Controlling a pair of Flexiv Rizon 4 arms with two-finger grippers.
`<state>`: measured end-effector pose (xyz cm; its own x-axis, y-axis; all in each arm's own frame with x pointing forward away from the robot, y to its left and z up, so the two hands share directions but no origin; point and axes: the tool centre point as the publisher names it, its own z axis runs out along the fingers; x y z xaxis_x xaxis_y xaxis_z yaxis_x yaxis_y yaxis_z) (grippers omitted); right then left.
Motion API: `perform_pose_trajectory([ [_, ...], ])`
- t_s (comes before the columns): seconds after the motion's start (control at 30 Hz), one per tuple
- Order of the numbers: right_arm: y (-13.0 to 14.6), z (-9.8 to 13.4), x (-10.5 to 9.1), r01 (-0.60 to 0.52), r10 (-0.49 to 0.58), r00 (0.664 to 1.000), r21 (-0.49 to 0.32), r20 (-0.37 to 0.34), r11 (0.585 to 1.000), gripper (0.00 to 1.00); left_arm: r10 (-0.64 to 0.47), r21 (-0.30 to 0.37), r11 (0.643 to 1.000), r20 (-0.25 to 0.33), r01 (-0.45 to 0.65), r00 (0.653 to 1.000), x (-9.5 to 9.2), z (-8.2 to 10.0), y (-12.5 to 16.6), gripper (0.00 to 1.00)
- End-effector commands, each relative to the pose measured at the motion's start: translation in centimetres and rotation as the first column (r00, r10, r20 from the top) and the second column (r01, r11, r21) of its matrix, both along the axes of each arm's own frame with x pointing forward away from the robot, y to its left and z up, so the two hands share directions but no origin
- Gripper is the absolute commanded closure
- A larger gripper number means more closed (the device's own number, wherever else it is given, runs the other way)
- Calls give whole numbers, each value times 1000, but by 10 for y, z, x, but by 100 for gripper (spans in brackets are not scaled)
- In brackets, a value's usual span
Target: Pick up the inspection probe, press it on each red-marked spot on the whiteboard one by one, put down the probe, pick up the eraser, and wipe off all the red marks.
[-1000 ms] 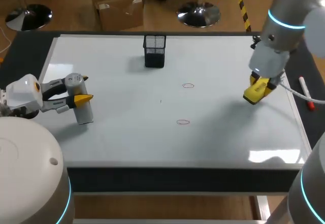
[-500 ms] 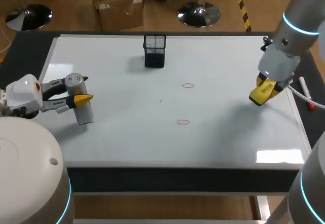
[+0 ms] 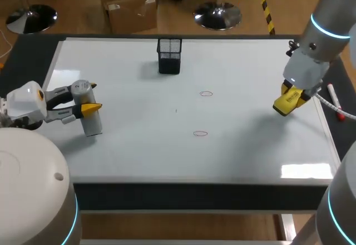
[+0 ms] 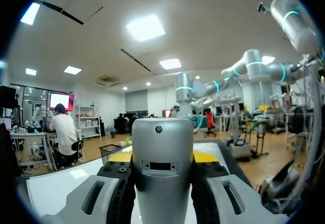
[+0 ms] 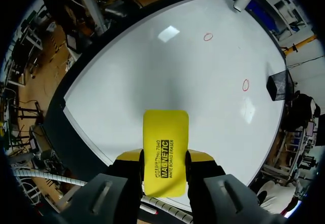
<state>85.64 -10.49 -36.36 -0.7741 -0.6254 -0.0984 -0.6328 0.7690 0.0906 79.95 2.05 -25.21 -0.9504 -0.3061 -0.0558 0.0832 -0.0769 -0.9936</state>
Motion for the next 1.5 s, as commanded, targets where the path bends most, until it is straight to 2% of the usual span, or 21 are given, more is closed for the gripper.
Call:
perform_pose_trajectory([
  [0.03,0,0,0,-2,2,1000,-4,0,1000,100,0,1,1000,0,0,1000,-1,1,0,100],
  [0.6,0,0,0,-2,2,1000,-4,0,1000,100,0,1,1000,0,0,1000,-1,1,0,100],
  [0.77,0,0,0,-2,2,1000,-4,0,1000,100,-34,25,999,-12,35,999,6,3,-27,100],
  [0.93,0,0,0,-2,2,1000,-4,0,1000,100,-87,21,996,4,87,996,15,9,-60,100],
  [1.5,0,0,0,-2,2,1000,-4,0,1000,100,-68,-18,997,28,69,997,47,22,-150,100],
])
